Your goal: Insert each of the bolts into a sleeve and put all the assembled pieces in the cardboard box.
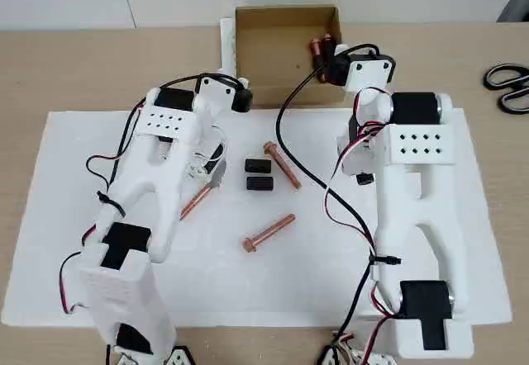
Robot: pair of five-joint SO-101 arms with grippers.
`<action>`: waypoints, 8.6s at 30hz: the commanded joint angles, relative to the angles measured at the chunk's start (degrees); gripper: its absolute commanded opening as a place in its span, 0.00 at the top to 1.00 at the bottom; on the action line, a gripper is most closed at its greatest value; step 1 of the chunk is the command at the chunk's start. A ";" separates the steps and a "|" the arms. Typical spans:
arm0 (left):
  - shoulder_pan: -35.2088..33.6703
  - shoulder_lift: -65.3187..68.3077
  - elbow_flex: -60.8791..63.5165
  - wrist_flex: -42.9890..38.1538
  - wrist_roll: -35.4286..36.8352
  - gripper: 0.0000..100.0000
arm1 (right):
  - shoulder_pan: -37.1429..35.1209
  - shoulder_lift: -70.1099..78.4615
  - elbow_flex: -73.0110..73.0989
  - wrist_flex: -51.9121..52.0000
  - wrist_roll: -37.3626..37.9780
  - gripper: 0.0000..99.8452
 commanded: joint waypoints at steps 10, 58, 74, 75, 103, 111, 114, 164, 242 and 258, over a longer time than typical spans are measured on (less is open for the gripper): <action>0.26 -0.44 4.09 -5.63 -0.18 0.86 | 0.22 -2.42 -2.64 -0.66 -0.70 0.98; 2.81 5.63 -2.68 -2.02 4.75 0.95 | 0.40 -2.42 -2.64 -0.57 -0.70 0.98; 2.73 6.07 -0.92 -2.29 4.66 0.98 | 0.40 -2.51 -2.64 -0.31 -0.70 0.98; 2.73 6.07 -0.48 -2.37 4.66 0.98 | 0.40 -2.51 -2.64 -0.31 -0.70 0.98; 2.37 6.07 5.05 -8.44 4.66 0.91 | 0.40 -2.51 -2.64 -0.48 -0.70 0.98; 2.73 5.80 5.14 -8.09 4.75 0.98 | 0.40 -2.51 -2.64 -0.48 -0.70 0.98; 2.81 5.63 5.05 -7.47 4.75 0.98 | 0.40 -2.51 -2.64 -0.57 -0.70 0.98; -5.54 -29.01 -2.51 10.11 10.02 0.99 | 3.91 -82.59 54.07 -39.16 -3.87 1.00; 17.49 -74.37 41.54 -40.00 34.81 0.99 | -30.37 -98.86 91.43 -56.48 -10.02 1.00; 20.13 -74.37 51.21 -51.25 34.81 0.99 | -31.08 -98.86 91.34 -56.48 -18.64 1.00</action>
